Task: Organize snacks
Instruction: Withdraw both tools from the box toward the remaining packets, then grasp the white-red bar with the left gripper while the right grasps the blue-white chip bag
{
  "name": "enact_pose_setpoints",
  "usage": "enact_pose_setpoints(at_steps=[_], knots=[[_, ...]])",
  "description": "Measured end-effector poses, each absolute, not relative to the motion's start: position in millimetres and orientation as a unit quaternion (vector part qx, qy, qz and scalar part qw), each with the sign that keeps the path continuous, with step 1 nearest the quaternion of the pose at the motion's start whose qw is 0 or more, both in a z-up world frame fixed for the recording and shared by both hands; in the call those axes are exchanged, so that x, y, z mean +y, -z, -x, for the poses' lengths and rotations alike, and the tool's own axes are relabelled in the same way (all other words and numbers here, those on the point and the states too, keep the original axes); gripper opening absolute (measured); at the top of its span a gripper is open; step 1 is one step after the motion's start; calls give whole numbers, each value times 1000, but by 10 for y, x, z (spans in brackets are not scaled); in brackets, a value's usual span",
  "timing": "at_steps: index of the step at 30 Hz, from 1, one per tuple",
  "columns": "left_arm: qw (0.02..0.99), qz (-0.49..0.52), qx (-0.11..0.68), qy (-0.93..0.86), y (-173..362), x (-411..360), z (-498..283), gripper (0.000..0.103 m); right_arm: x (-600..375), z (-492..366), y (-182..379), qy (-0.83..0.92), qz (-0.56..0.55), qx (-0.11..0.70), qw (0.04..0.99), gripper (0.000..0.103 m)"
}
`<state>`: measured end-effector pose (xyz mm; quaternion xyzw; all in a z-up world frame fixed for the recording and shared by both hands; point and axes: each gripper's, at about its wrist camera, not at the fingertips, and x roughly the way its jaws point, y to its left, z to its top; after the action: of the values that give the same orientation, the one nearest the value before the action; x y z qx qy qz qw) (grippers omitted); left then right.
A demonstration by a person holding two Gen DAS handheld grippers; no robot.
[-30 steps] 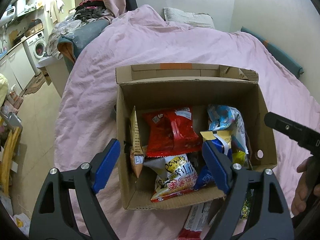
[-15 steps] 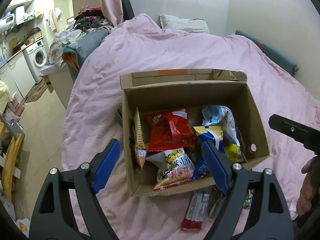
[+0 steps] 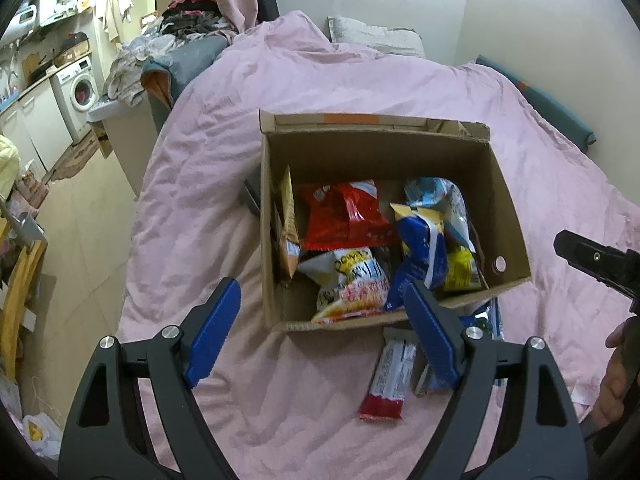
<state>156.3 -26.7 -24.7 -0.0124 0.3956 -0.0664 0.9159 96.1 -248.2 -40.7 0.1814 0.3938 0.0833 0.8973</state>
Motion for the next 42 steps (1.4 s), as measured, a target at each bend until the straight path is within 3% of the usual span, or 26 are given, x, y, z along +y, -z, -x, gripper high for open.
enact_pose_setpoints(at_steps=[12, 13, 25, 42], knots=[[912, 25, 405, 56, 344, -294, -1448, 86, -2632, -767, 605, -61, -158, 429, 887, 89], [909, 25, 413, 51, 373, -299, -1461, 90, -2665, -759, 644, -59, -161, 434, 884, 89], [887, 35, 456, 61, 540, -370, -1491, 91, -2888, -802, 1144, -61, -252, 513, 819, 89], [873, 62, 480, 52, 591, -158, -1544, 91, -2061, -1360, 1765, -98, -210, 613, 755, 88]])
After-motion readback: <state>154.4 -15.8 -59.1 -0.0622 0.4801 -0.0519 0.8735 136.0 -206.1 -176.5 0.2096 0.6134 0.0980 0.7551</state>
